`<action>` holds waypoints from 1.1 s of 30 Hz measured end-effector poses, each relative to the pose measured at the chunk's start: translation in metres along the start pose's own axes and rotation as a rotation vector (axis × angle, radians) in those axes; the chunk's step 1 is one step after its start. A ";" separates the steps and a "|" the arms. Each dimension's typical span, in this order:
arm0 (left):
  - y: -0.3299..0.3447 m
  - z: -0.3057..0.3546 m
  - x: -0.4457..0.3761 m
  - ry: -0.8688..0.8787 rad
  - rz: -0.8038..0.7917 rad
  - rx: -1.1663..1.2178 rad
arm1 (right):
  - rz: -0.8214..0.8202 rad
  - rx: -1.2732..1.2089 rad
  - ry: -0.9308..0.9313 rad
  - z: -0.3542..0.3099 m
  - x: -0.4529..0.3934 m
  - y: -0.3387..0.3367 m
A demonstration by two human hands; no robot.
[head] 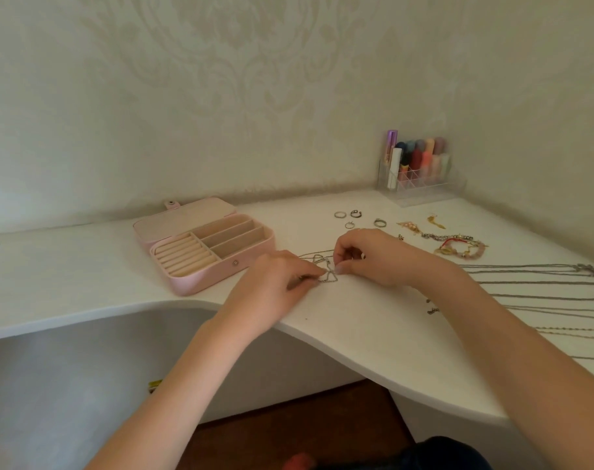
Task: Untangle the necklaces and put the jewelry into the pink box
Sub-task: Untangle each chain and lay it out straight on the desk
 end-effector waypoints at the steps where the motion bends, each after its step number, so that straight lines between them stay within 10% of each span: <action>1: 0.001 0.001 0.001 0.014 -0.001 -0.036 | -0.006 0.018 -0.017 0.000 0.001 0.000; 11: 0.008 0.010 0.000 -0.167 0.012 0.174 | 0.003 -0.735 -0.176 -0.021 0.012 -0.022; 21: -0.007 0.003 0.004 -0.380 0.400 0.640 | -0.072 -1.127 -0.025 -0.010 0.015 -0.027; 28: -0.007 -0.008 0.005 -0.557 0.618 1.408 | -0.076 -0.946 0.027 -0.004 0.018 -0.034; 33: -0.016 -0.017 0.014 -0.657 0.699 1.444 | 0.022 -0.728 0.131 0.018 0.019 -0.044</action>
Point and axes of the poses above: each hand's wrist, its own x-axis away from the middle knuckle, its own y-axis out of the palm, z = x × y, the point moved 4 cm from there along -x, towards the middle knuckle, and after that the axes turned 10 degrees about y, right-handed, at the moved point
